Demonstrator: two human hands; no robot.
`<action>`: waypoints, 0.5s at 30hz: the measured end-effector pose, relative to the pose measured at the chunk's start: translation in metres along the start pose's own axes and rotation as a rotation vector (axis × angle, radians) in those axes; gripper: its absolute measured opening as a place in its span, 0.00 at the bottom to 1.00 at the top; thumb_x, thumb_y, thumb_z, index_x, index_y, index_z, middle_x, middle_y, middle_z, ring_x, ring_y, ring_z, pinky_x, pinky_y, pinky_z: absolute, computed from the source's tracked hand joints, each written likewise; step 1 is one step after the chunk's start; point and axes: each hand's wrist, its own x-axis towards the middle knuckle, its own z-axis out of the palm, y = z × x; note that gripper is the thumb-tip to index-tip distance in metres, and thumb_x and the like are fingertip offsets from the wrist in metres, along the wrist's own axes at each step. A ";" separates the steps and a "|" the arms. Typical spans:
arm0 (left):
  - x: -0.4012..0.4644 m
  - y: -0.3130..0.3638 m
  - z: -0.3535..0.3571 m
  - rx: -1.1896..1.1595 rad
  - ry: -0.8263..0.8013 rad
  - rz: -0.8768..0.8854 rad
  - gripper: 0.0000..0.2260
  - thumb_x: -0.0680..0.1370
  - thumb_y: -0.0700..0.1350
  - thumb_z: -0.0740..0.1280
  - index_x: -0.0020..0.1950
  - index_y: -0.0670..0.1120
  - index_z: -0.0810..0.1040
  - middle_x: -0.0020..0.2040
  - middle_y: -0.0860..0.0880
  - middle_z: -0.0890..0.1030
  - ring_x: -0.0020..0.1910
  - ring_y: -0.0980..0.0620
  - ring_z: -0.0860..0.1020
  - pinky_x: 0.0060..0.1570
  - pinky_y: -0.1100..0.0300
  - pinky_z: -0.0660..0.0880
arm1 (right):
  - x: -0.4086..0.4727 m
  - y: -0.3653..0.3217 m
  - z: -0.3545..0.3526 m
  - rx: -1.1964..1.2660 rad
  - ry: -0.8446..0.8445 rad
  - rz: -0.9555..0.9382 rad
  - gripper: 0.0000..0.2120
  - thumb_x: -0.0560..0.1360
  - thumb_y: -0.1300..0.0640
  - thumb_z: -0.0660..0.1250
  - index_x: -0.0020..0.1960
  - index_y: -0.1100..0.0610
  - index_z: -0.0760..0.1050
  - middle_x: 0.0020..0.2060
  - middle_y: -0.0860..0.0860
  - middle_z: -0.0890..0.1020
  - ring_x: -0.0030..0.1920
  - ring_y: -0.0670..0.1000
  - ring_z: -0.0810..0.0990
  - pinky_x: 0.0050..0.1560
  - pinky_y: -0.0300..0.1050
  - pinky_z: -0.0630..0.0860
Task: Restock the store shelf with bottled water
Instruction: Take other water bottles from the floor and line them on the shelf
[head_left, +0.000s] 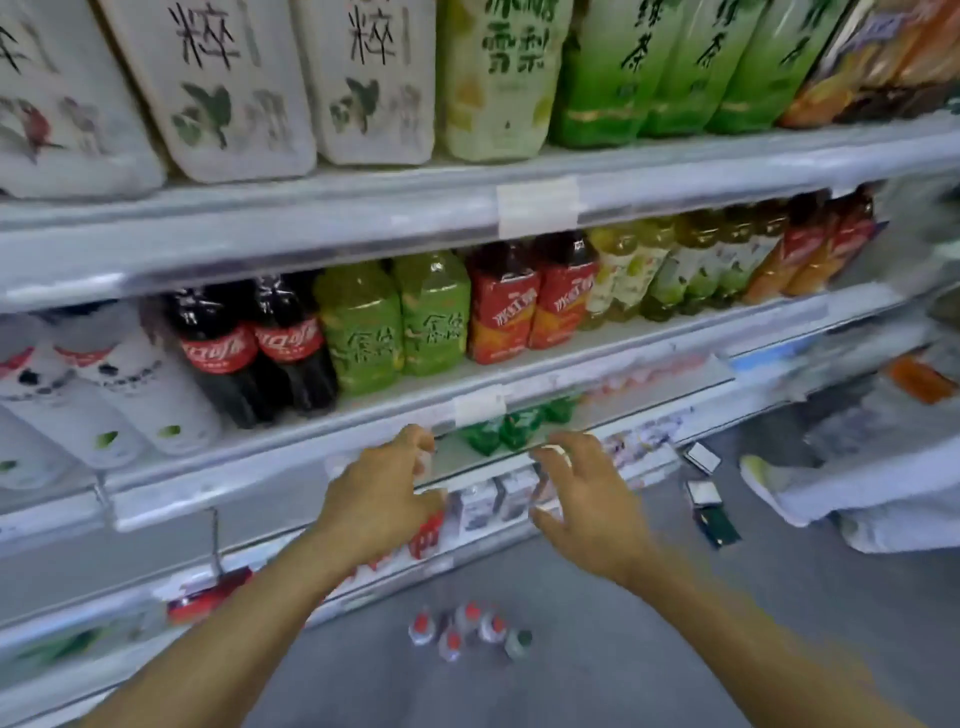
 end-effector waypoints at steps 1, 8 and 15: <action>0.002 -0.001 0.020 0.009 -0.005 -0.031 0.21 0.73 0.51 0.69 0.63 0.52 0.68 0.57 0.51 0.77 0.54 0.48 0.77 0.53 0.53 0.75 | -0.011 0.012 0.013 0.030 -0.020 0.000 0.24 0.63 0.51 0.69 0.57 0.55 0.67 0.56 0.62 0.75 0.56 0.65 0.75 0.50 0.59 0.77; 0.006 -0.024 0.149 0.062 -0.104 -0.142 0.21 0.73 0.47 0.68 0.66 0.48 0.69 0.62 0.48 0.76 0.58 0.47 0.76 0.56 0.56 0.72 | -0.074 0.074 0.096 0.024 -0.241 0.051 0.31 0.55 0.48 0.74 0.54 0.58 0.71 0.51 0.62 0.80 0.48 0.65 0.81 0.40 0.57 0.80; 0.000 -0.076 0.251 0.176 -0.263 -0.247 0.23 0.75 0.51 0.64 0.69 0.50 0.64 0.63 0.49 0.71 0.62 0.48 0.74 0.58 0.55 0.71 | -0.125 0.101 0.190 0.129 -0.469 0.101 0.32 0.52 0.56 0.81 0.53 0.63 0.77 0.50 0.62 0.80 0.45 0.64 0.81 0.39 0.54 0.80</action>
